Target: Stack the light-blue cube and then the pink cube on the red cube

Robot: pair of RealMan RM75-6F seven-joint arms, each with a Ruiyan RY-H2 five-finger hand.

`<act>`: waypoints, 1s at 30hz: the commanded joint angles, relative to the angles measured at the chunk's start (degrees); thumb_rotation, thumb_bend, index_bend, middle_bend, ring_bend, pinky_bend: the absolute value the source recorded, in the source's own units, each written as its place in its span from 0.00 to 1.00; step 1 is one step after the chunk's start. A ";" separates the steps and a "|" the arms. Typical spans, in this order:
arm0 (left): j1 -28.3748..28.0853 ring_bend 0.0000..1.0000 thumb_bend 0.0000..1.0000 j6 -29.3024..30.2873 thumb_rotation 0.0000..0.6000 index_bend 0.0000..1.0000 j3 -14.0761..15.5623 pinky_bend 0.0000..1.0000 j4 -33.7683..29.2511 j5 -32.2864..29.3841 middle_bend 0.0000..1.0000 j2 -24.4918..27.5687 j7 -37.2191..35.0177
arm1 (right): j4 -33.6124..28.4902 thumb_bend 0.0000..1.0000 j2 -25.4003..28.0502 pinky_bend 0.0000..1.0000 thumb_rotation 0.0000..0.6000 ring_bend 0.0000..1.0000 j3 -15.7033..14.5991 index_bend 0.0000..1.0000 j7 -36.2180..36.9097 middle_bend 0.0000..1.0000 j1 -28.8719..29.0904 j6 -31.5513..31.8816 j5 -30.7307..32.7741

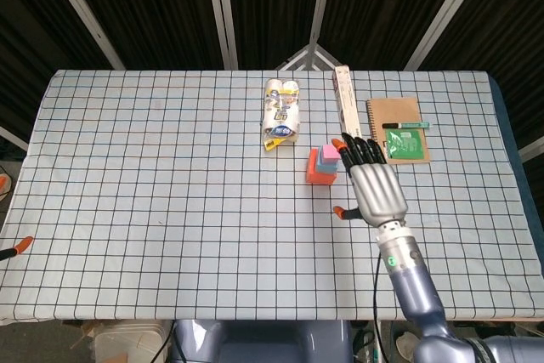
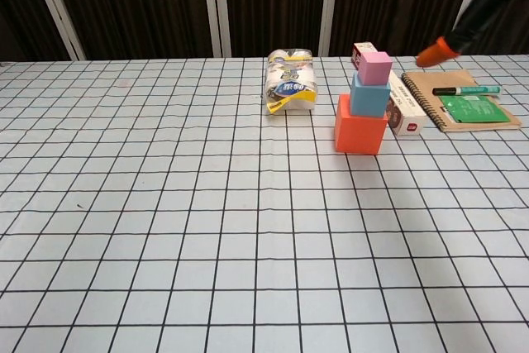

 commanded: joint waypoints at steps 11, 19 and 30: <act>0.82 0.00 0.16 1.52 1.00 0.03 0.22 0.00 -0.61 0.61 0.00 -0.11 0.66 | 20.85 0.19 4.23 0.00 1.00 0.00 -24.51 0.08 26.09 0.00 -28.50 11.67 -44.09; 1.35 0.00 0.16 2.66 1.00 0.04 0.44 0.00 -0.69 1.64 0.00 -0.05 0.31 | 26.16 0.19 2.76 0.00 1.00 0.00 -23.87 0.06 25.67 0.00 -32.23 14.92 -43.44; 1.80 0.00 0.16 3.51 1.00 0.03 0.71 0.00 -0.63 2.61 0.00 -0.10 0.33 | 27.94 0.19 2.51 0.00 1.00 0.00 -20.74 0.00 24.82 0.00 -34.04 17.25 -42.76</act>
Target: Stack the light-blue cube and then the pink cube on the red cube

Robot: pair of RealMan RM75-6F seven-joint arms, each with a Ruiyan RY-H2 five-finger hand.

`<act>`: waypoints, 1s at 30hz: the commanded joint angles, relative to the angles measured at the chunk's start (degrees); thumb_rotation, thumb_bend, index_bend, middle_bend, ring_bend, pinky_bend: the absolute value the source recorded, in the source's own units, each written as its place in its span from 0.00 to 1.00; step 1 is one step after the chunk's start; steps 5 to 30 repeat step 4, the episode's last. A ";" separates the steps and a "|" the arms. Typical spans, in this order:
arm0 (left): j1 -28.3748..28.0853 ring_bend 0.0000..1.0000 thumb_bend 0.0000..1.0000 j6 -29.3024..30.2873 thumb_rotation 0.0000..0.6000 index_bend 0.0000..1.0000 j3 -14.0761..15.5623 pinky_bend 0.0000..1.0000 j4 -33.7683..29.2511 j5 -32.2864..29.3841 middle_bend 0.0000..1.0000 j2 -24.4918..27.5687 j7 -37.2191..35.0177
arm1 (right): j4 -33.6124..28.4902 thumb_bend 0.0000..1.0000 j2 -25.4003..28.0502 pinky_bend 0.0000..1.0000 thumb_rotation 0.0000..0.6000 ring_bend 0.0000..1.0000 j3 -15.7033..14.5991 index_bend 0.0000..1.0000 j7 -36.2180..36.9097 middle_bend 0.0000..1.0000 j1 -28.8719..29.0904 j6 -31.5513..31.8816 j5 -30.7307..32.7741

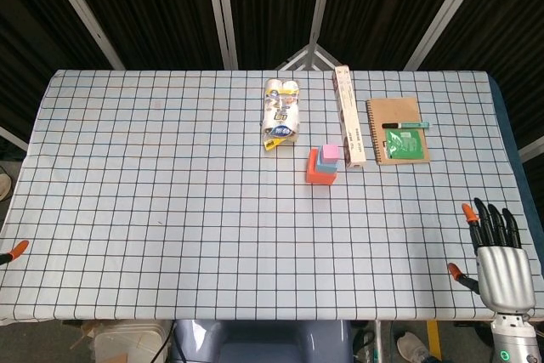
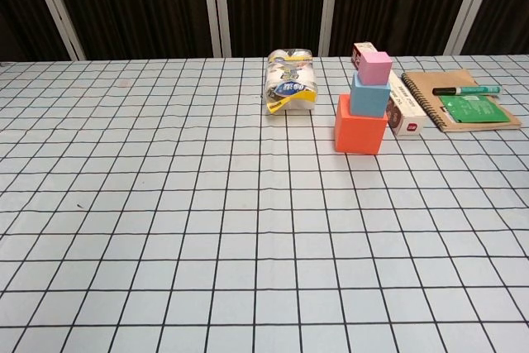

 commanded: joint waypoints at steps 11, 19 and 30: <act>-0.49 0.00 0.16 -0.65 1.00 0.03 0.19 0.00 0.04 0.38 0.00 -0.46 1.31 | -0.10 0.19 0.16 0.00 1.00 0.00 0.38 0.00 0.18 0.00 0.17 -2.02 0.02; -0.49 0.00 0.16 -0.65 1.00 0.03 0.19 0.00 0.04 0.38 0.00 -0.46 1.31 | -0.10 0.19 0.16 0.00 1.00 0.00 0.38 0.00 0.18 0.00 0.17 -2.02 0.02; -0.49 0.00 0.16 -0.65 1.00 0.03 0.19 0.00 0.04 0.38 0.00 -0.46 1.31 | -0.10 0.19 0.16 0.00 1.00 0.00 0.38 0.00 0.18 0.00 0.17 -2.02 0.02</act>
